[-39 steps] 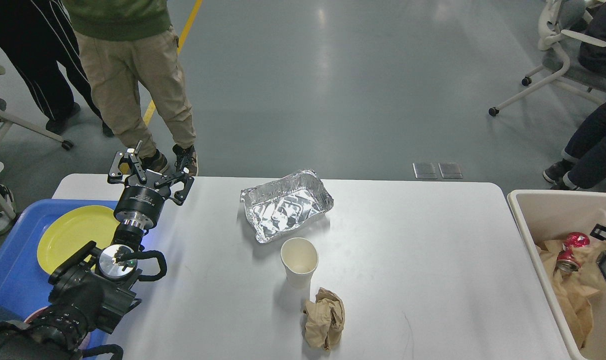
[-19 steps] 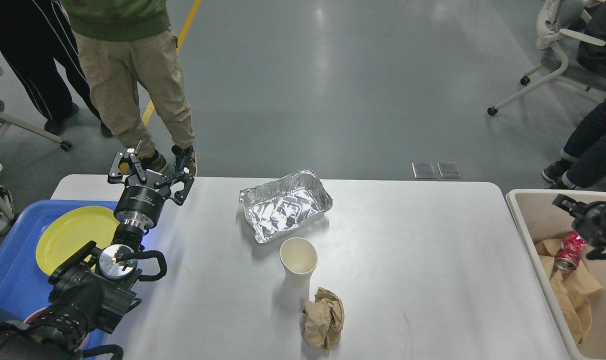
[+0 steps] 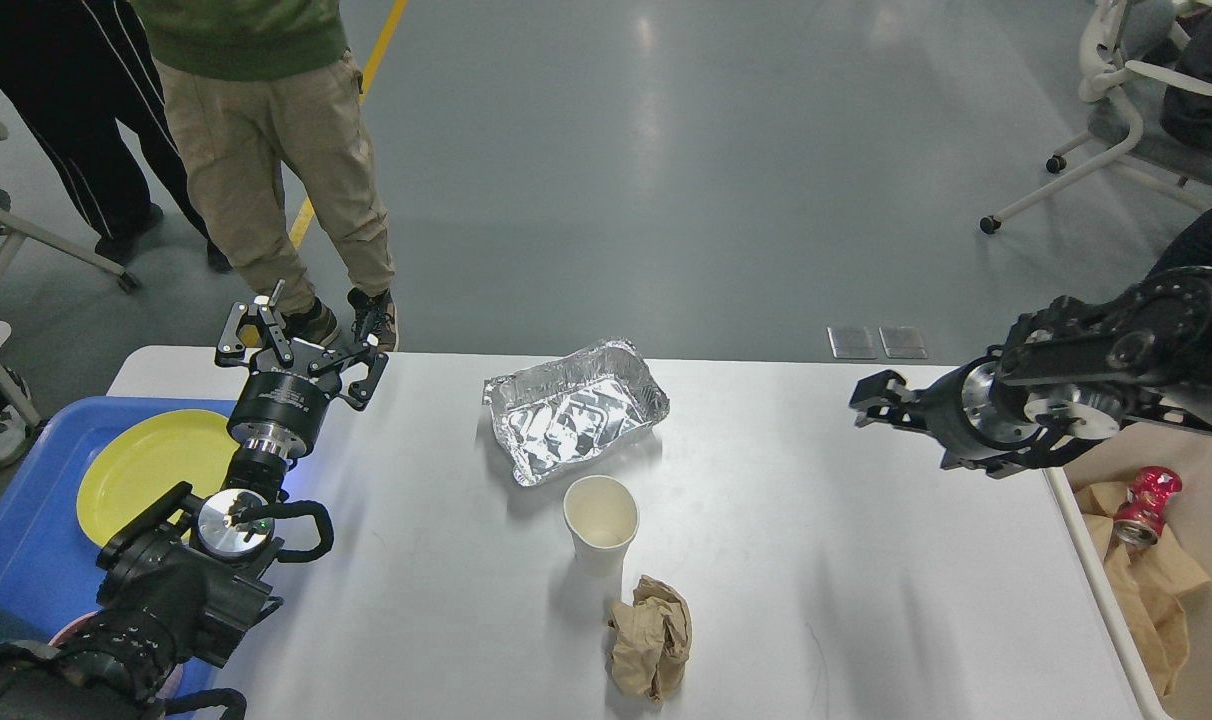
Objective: Tidy desktop
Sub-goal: 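Reach the right gripper across the table to the foil tray's edge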
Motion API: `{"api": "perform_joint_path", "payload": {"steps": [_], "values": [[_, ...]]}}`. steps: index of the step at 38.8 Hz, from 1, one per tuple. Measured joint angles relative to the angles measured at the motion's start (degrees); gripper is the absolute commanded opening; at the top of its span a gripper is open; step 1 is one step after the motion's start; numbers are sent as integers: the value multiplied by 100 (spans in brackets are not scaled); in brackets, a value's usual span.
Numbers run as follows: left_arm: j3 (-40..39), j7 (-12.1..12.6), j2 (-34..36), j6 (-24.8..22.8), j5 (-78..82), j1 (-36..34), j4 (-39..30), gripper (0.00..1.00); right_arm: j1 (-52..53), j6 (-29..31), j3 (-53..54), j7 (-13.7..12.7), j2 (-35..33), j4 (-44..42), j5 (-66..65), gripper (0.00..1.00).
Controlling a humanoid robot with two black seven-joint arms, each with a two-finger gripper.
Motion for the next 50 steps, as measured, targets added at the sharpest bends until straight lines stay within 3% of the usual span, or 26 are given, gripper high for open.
{"api": "perform_joint_path", "payload": {"steps": [6, 13, 19, 31, 43, 50], "values": [[0, 0, 0, -1, 0, 0, 0, 96, 94, 145, 106, 288, 331, 472, 166, 100], [0, 0, 0, -1, 0, 0, 0, 96, -233, 20, 321, 381, 468, 267, 334, 100], [0, 0, 1, -1, 0, 0, 0, 96, -897, -399, 892, 386, 605, -786, 1133, 100], [0, 0, 1, 0, 0, 0, 2, 96, -2237, -804, 1820, 405, 1734, -2895, 1789, 100], [0, 0, 1, 3, 0, 9, 8, 96, -2911, -1186, 2238, 421, 3008, -4274, 1769, 100], [0, 0, 1, 3, 0, 10, 8, 96, -3042, -1166, 2307, 492, 3191, -4373, 1759, 100]]}}
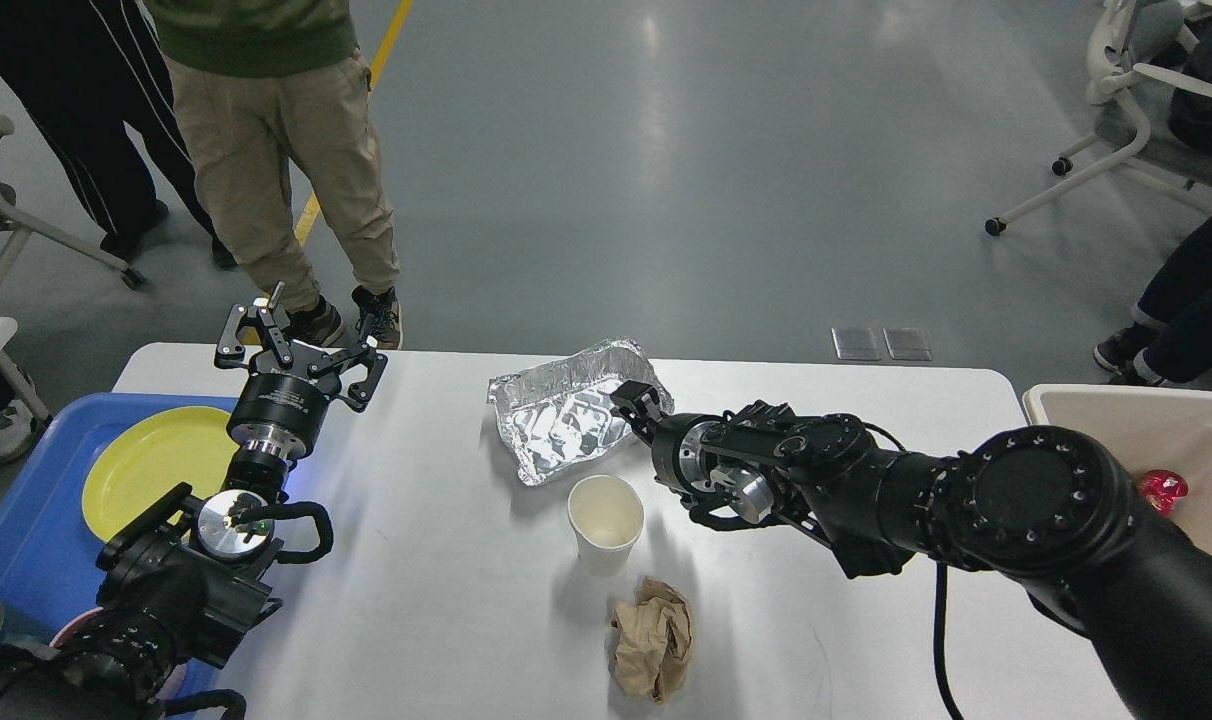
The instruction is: Tidy desktop
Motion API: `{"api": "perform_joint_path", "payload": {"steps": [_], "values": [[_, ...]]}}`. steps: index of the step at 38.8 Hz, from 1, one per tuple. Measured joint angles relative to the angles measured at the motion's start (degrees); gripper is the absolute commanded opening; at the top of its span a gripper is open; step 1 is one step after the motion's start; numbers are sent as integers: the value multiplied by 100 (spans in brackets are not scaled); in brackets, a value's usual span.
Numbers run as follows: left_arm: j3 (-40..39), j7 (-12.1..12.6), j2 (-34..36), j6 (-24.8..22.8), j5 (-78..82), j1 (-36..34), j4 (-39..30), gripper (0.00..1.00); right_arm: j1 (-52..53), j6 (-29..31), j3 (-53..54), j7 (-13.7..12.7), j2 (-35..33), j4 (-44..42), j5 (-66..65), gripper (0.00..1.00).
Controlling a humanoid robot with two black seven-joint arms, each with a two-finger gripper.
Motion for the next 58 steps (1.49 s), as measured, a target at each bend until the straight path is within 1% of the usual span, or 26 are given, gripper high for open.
{"api": "perform_joint_path", "payload": {"steps": [7, 11, 28, 58], "values": [[0, 0, 0, 0, 0, 0, 0, 96, -34, -5, 319, 277, 9, 51, -2, 100], [0, 0, 0, 0, 0, 0, 0, 96, -80, -13, 355, 335, 7, 42, -21, 100], [0, 0, 0, 0, 0, 0, -4, 96, -331, -20, 406, 356, -19, 18, -71, 99], [0, 0, 0, 0, 0, -7, -6, 96, -271, 33, 485, 374, 0, -31, -72, 100]]}}
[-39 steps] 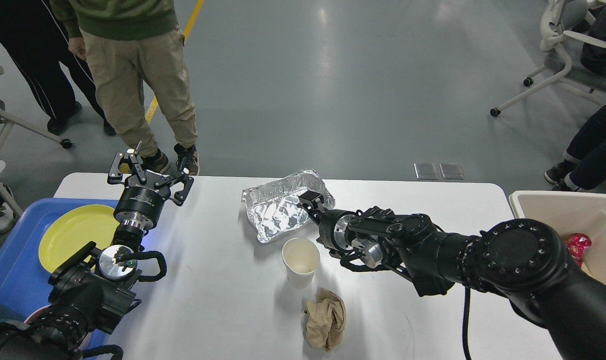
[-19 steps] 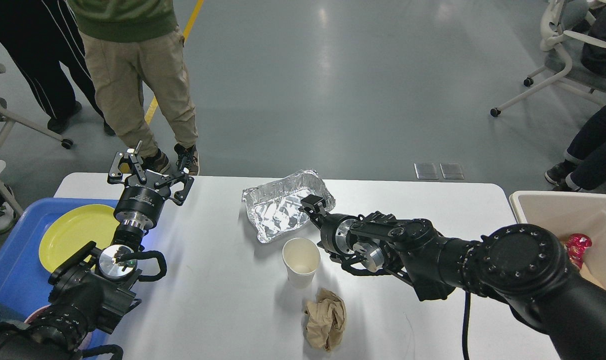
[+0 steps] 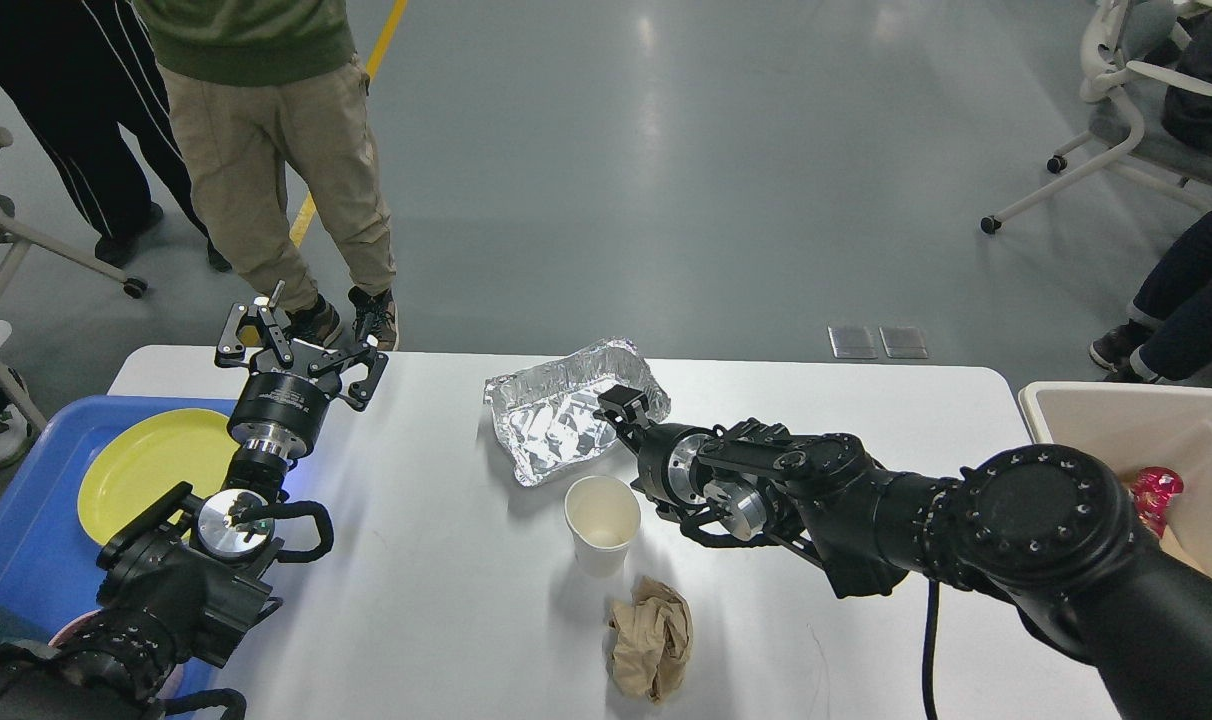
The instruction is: Tidy desktop
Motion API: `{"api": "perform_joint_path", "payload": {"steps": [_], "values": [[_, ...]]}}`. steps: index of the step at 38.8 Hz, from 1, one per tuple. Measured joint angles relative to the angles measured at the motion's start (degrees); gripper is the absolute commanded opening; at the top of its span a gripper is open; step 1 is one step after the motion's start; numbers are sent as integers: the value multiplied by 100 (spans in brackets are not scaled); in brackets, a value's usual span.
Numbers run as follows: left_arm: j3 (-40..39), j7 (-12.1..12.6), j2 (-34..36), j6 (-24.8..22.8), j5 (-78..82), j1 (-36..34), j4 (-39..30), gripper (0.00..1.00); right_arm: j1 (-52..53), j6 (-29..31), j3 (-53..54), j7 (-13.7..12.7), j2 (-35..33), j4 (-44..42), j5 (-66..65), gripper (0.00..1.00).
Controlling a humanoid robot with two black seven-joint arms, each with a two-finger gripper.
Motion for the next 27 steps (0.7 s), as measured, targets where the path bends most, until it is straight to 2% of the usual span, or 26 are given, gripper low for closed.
{"api": "perform_joint_path", "payload": {"steps": [13, 17, 22, 27], "values": [[0, 0, 0, 0, 0, 0, 0, 96, 165, 71, -71, 0, -111, 188, -38, 100], [0, 0, 0, -1, 0, 0, 0, 96, 465, 237, -256, 0, -580, 693, -178, 100], [0, 0, -1, -2, 0, 0, 4, 96, 1239, 634, -783, 1, -1620, 1861, -693, 100], [0, 0, -1, -3, 0, 0, 3, 96, 1797, 911, -1262, 1, -2272, 2695, -1101, 100]]}}
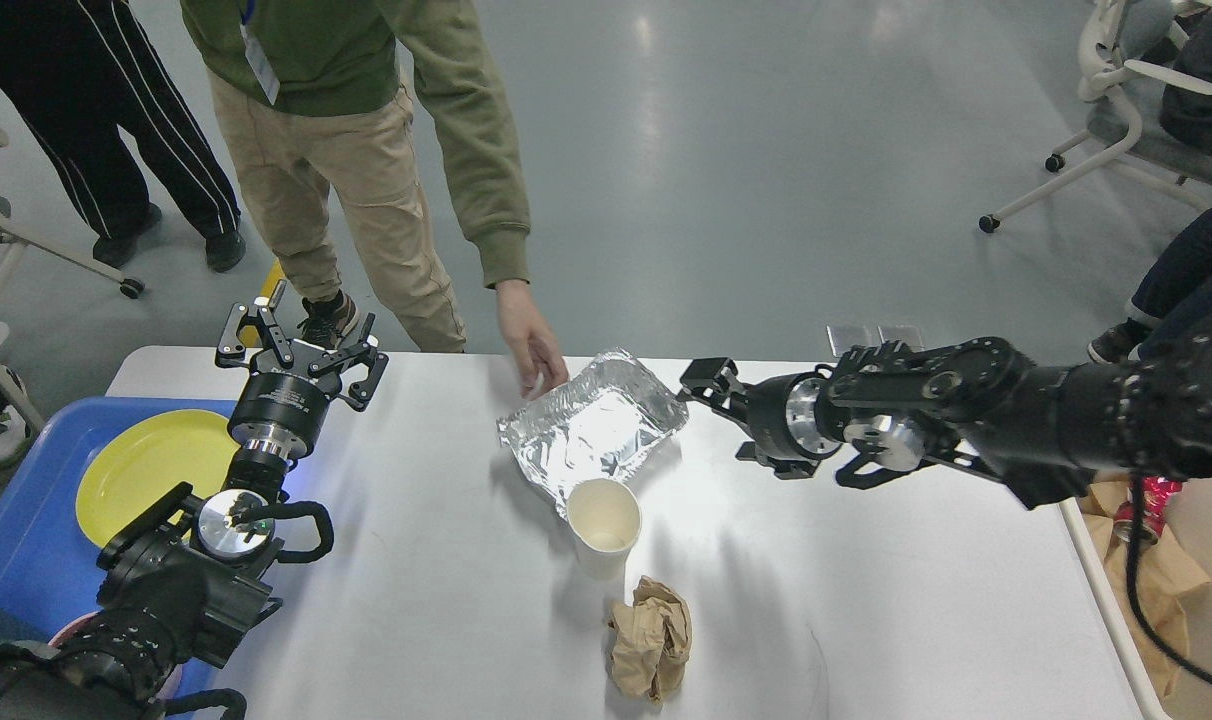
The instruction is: Tidy desktop
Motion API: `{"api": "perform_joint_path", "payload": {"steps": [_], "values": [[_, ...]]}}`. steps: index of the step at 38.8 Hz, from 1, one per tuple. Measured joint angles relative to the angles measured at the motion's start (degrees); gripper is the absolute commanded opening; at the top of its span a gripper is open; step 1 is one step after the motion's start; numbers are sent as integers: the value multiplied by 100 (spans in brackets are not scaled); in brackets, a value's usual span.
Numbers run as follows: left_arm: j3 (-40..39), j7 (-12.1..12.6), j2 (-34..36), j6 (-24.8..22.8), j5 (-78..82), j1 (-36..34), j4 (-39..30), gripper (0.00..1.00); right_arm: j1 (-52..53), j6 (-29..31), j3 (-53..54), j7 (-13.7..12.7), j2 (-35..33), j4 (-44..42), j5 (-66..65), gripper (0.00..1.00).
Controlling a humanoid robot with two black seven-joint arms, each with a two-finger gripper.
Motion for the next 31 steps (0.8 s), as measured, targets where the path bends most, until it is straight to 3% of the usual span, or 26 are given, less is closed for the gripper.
{"api": "perform_joint_path", "payload": {"steps": [6, 15, 23, 31], "values": [[0, 0, 0, 0, 0, 5, -1, 96, 850, 483, -497, 98, -595, 1101, -282, 100], [0, 0, 1, 0, 0, 6, -1, 96, 2113, 1077, -1207, 260, -686, 2272, -319, 100], [0, 0, 2, 0, 0, 6, -1, 96, 2119, 1050, -1421, 194, -257, 2185, -323, 100], [0, 0, 2, 0, -1, 6, -1, 96, 996, 730, -1435, 157, 12, 1244, -141, 100]]}}
